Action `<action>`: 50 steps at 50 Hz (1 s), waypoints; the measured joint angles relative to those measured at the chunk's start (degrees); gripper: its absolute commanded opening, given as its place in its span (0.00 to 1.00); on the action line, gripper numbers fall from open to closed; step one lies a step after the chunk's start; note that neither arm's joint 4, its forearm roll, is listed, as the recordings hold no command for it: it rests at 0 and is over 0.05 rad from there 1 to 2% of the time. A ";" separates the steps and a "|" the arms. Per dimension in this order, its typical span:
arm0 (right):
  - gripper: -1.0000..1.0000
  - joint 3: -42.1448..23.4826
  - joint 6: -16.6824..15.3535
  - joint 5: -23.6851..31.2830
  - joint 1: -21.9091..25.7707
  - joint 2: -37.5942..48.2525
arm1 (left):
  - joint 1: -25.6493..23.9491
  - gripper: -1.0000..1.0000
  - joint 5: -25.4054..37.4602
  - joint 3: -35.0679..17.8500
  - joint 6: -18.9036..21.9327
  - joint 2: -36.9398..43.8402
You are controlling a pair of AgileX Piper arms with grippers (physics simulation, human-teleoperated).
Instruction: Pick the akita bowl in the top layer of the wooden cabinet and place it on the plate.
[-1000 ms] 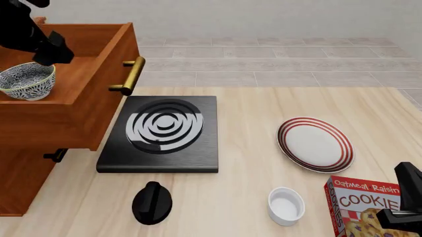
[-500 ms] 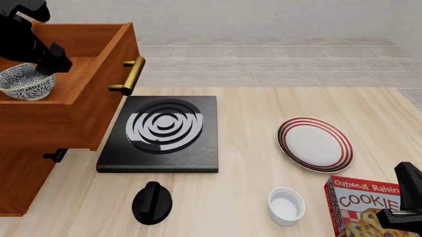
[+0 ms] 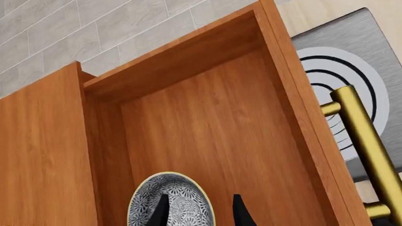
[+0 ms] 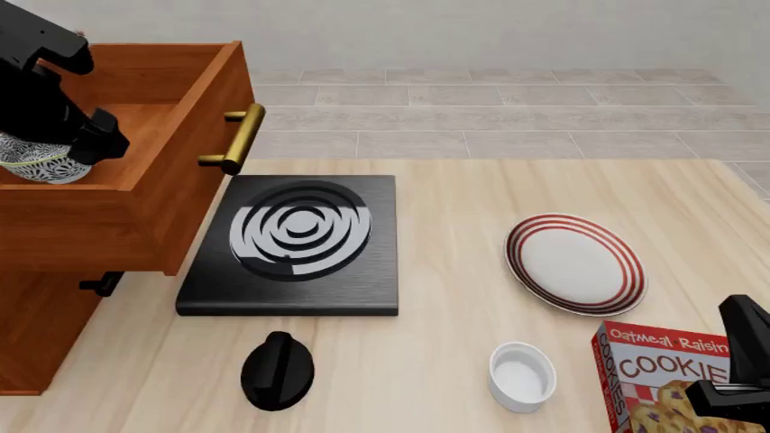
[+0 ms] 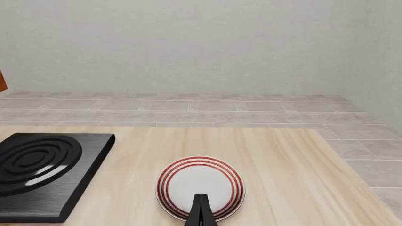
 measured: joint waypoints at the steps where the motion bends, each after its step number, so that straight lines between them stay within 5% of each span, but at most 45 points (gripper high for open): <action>1: 0.00 0.00 -0.01 0.02 0.00 -0.01 | 0.07 1.00 -0.10 0.21 0.00 -0.02; 50: 0.00 -0.03 0.17 1.03 0.02 -1.06 | 2.18 1.00 -3.87 5.49 1.57 -0.68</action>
